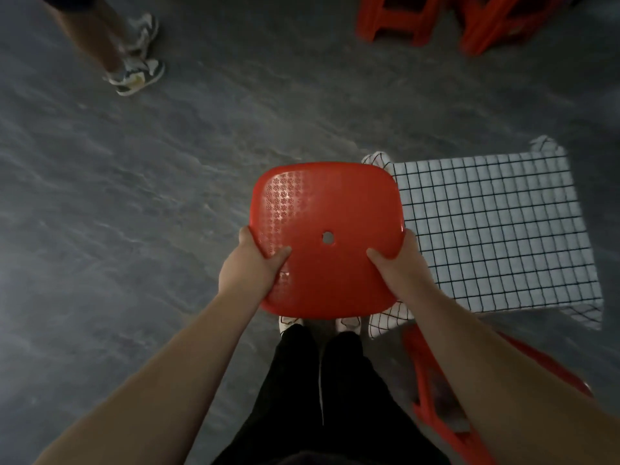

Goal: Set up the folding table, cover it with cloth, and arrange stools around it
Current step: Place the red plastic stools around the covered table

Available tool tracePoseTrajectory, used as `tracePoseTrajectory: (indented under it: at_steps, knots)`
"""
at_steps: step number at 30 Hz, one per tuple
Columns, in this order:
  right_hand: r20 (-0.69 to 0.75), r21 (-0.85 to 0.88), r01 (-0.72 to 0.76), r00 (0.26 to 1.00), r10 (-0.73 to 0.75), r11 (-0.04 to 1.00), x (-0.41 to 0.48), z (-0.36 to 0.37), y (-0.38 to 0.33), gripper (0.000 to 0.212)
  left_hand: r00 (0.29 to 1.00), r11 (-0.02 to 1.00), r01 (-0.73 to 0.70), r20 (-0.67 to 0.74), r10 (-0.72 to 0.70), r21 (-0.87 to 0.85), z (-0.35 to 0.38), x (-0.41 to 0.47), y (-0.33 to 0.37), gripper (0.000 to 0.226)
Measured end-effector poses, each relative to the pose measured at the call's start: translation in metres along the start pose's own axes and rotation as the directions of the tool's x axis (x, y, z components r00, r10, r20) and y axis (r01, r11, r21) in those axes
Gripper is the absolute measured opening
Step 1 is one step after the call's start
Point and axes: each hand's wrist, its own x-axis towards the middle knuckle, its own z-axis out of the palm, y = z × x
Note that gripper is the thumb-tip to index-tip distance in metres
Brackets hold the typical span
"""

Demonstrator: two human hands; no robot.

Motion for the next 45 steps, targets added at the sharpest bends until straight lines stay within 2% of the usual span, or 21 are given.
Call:
tracePoseTrajectory:
  at_steps: [5,14,20,22,24,26,29,32,35,39,45]
  knots:
    - [0.012,-0.031,-0.05,0.999,0.05,0.998,0.096,0.051,0.04,0.064,0.997,0.998,0.065,0.049,-0.066,0.014,0.078,0.079,-0.021,0.068]
    - [0.075,-0.067,-0.099,0.992,0.104,0.993,0.211,0.133,0.102,0.068,0.981,0.989,0.14,0.131,-0.143,0.037,0.186,0.18,-0.071,0.064]
    - [0.063,-0.107,-0.097,0.993,0.104,0.99,0.228,0.15,0.117,0.067,0.979,0.988,0.147,0.133,-0.151,0.045,0.214,0.195,-0.091,0.088]
    - [0.082,-0.116,-0.095,0.991,0.105,0.989,0.23,0.151,0.117,0.073,0.977,0.987,0.149,0.143,-0.156,0.061,0.214,0.195,-0.09,0.091]
    - [0.102,-0.134,-0.105,0.988,0.119,0.985,0.229,0.15,0.113,0.079,0.97,0.981,0.161,0.164,-0.177,0.106,0.209,0.194,-0.085,0.09]
    - [0.111,-0.175,-0.093,0.987,0.113,0.98,0.224,0.145,0.106,0.077,0.966,0.978,0.147,0.191,-0.175,0.15,0.199,0.189,-0.075,0.088]
    - [0.115,-0.243,-0.007,0.993,0.036,0.97,0.201,0.128,0.082,0.068,0.97,0.982,0.051,0.225,-0.092,0.18,0.167,0.17,-0.057,0.077]
    - [0.141,-0.354,0.136,0.986,-0.091,0.925,0.16,0.096,0.043,0.07,0.98,0.968,-0.063,0.196,0.014,0.244,0.122,0.137,-0.035,0.066]
    - [0.189,-0.44,0.3,0.952,-0.239,0.847,0.112,0.052,0.0,0.067,0.98,0.933,-0.148,0.176,0.094,0.329,0.072,0.093,-0.011,0.067]
    - [0.255,-0.521,0.512,0.857,-0.448,0.683,0.041,-0.008,-0.051,0.065,0.967,0.875,-0.255,0.113,0.229,0.412,0.009,0.025,0.02,0.067]
    - [0.257,-0.608,0.618,0.747,-0.613,0.498,-0.055,-0.074,-0.094,0.066,0.967,0.911,-0.21,-0.063,0.247,0.354,-0.07,-0.076,0.047,0.07]
